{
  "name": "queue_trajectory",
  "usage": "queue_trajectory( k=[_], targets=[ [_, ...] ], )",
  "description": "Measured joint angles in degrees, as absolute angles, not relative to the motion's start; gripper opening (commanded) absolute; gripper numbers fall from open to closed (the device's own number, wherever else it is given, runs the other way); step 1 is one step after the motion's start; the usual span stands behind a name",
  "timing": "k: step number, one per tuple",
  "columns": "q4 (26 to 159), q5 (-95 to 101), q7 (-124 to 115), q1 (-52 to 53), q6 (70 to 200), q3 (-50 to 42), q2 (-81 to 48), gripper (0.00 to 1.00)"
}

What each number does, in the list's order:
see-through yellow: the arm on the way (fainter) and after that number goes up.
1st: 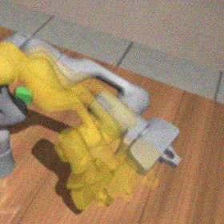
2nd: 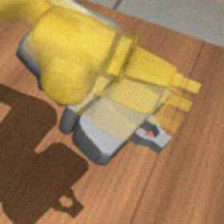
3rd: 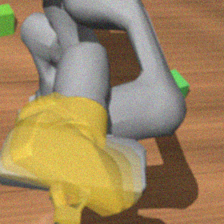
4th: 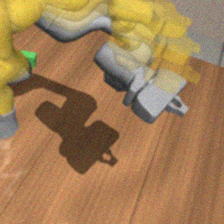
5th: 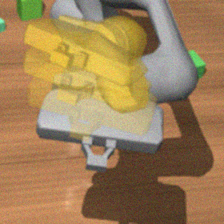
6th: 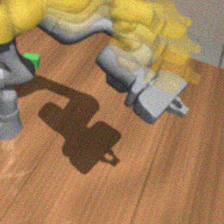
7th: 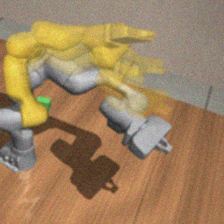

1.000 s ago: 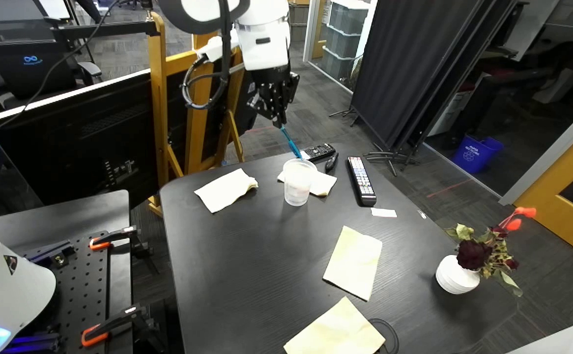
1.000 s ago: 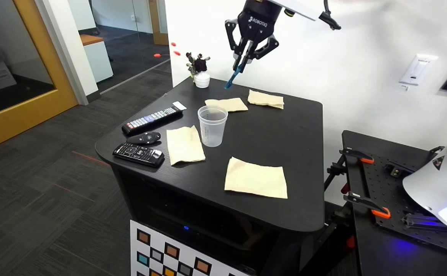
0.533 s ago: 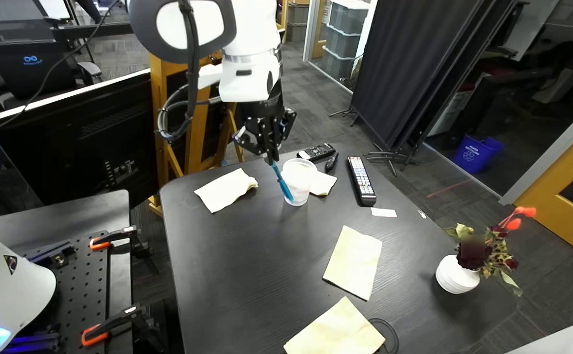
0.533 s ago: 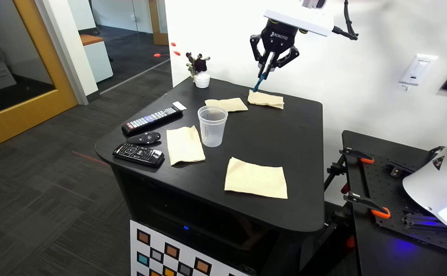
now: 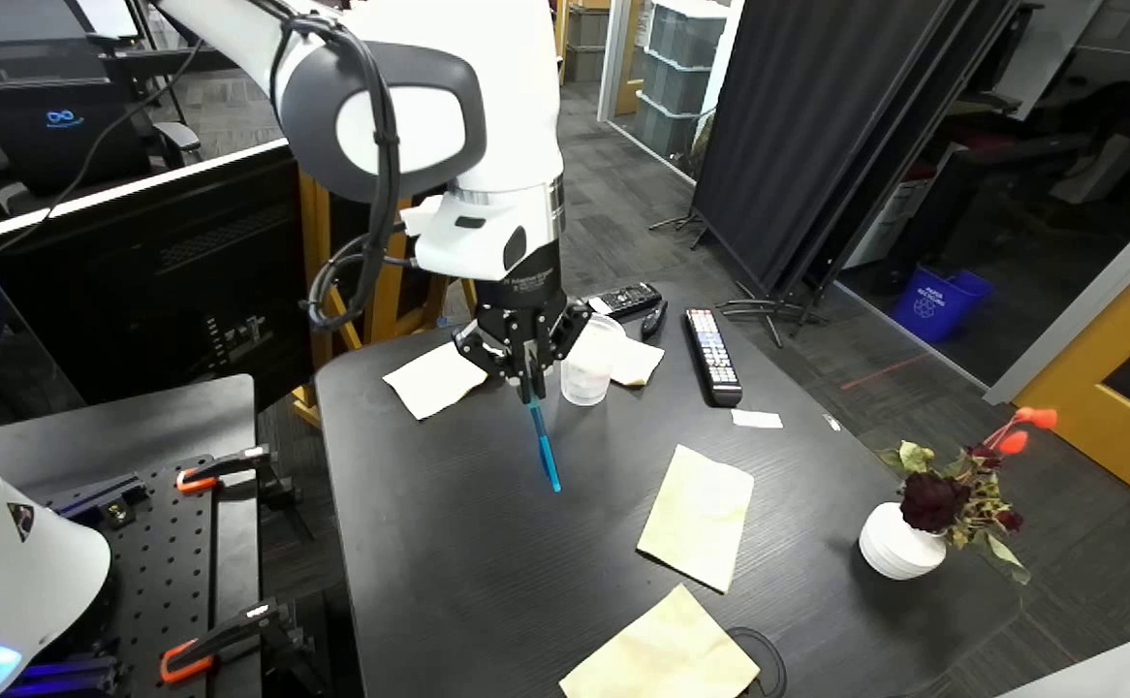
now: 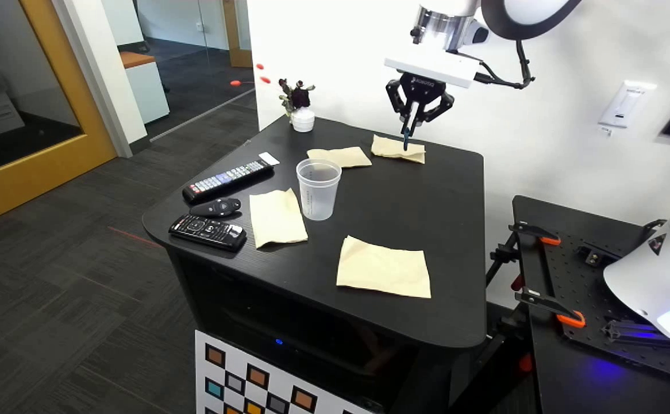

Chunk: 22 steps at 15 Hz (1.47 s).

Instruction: Take the pen out of the clear cup

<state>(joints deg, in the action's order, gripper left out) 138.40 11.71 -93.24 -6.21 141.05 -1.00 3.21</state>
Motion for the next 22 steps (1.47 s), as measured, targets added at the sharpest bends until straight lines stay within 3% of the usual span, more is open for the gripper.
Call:
queue_trajectory(
  k=[9,10,11,13,20,22],
  targets=[
    [134.39,22.88,-114.69,-5.37,140.28,-4.04,-6.94,0.03],
    [133.65,23.58,-116.50,-5.00,139.99,-4.52,-8.09,0.07],
    [132.87,23.88,-117.77,-4.60,139.61,-4.97,-9.17,0.37],
    [131.39,23.95,-119.46,-3.63,138.69,-5.80,-10.97,0.45],
    [128.59,23.95,-121.02,-0.91,136.58,-7.32,-13.03,0.97],
    [128.24,23.95,-121.02,-0.73,136.27,-7.36,-13.03,1.00]
  ],
)
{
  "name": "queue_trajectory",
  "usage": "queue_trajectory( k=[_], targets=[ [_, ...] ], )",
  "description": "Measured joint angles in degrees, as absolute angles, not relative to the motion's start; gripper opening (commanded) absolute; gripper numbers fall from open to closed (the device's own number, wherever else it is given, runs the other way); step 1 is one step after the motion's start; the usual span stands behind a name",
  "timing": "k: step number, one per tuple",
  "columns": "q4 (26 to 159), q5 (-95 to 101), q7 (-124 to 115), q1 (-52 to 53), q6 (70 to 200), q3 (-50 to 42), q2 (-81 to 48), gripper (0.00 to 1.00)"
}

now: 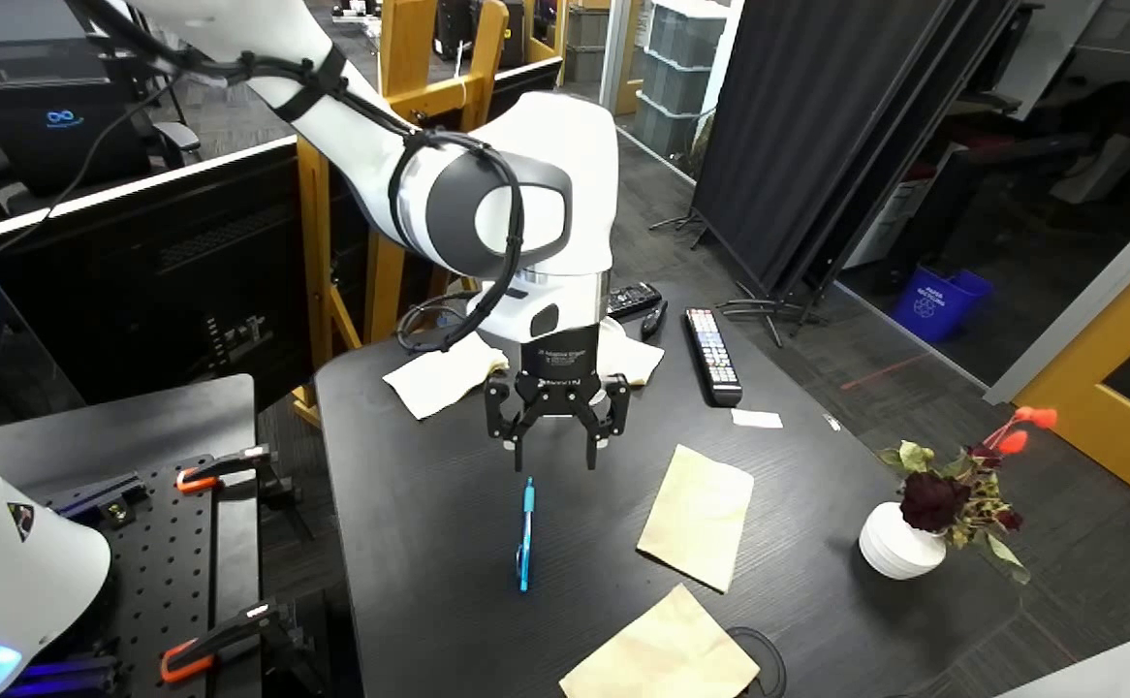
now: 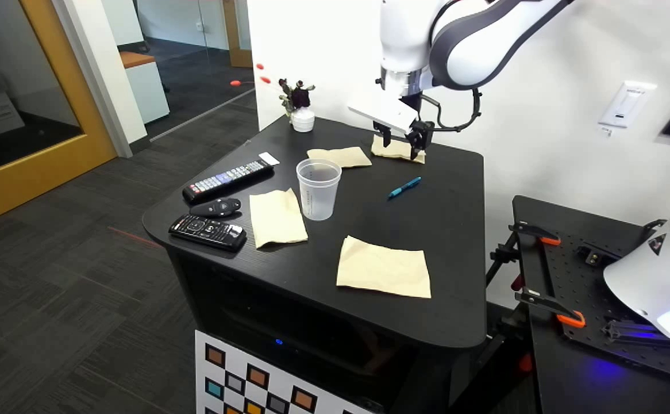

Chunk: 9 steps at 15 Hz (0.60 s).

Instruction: Take the pen out of the clear cup

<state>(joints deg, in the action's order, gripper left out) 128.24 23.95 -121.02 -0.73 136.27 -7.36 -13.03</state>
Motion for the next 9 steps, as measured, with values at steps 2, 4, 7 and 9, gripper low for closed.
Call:
queue_trajectory(
  k=[2,4,7,9],
  targets=[
    [128.04,23.95,-121.06,-0.61,136.11,-7.41,-13.04,1.00],
    [127.98,23.95,-121.08,-0.45,136.10,-7.44,-13.04,1.00],
    [127.99,23.92,-121.05,-0.24,135.99,-7.44,-13.07,1.00],
    [128.00,23.92,-120.99,-0.23,136.00,-7.44,-13.15,1.00]
  ],
)
